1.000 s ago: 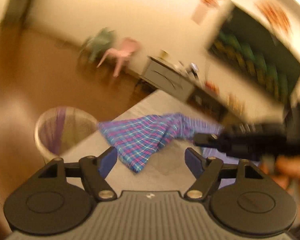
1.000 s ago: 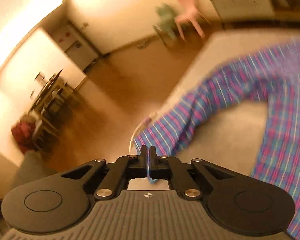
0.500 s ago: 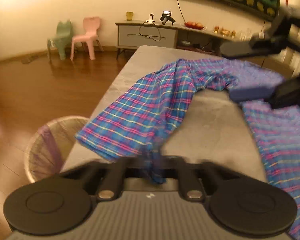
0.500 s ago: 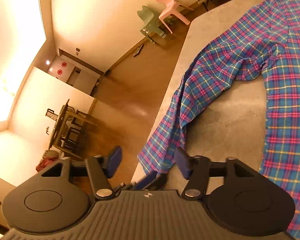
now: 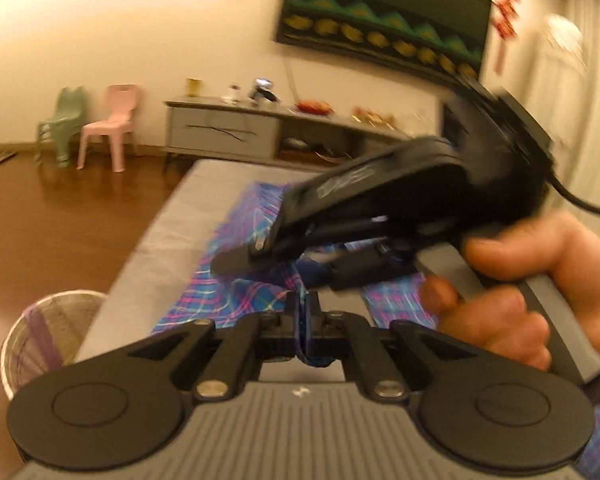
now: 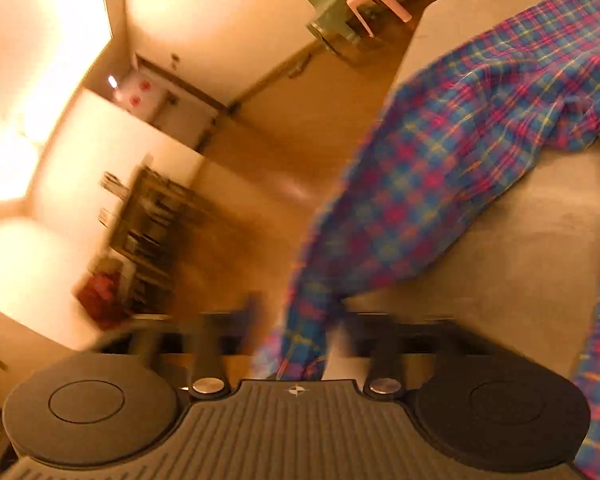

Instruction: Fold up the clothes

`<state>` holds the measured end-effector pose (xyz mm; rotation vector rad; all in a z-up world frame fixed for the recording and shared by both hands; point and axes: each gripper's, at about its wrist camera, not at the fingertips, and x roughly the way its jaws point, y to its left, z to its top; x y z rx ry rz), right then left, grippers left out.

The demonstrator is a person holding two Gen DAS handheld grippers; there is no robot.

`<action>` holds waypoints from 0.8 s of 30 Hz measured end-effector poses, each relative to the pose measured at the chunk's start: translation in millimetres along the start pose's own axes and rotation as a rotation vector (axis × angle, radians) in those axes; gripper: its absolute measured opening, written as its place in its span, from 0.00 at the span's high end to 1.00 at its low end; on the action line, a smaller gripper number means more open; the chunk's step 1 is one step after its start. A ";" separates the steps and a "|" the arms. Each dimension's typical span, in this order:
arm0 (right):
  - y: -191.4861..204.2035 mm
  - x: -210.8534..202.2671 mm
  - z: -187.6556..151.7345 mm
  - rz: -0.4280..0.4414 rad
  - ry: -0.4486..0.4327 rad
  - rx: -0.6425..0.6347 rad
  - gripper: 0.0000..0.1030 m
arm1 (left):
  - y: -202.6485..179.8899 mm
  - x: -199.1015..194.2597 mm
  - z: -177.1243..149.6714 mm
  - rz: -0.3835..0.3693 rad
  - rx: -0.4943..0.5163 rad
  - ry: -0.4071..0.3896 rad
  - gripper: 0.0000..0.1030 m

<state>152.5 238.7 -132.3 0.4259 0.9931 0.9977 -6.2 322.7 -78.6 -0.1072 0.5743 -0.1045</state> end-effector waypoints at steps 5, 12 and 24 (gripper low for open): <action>3.8 -21.3 4.9 -0.041 0.003 -0.096 0.95 | -25.4 -7.2 -13.5 -0.029 0.028 0.050 0.72; -30.1 -174.5 78.5 -0.239 -0.146 -0.187 0.95 | -75.9 -30.9 -73.0 0.053 -0.037 0.226 0.29; -128.4 -247.1 77.7 -0.214 -0.252 -0.011 0.95 | -131.2 -48.7 -93.4 0.167 -0.003 0.233 0.99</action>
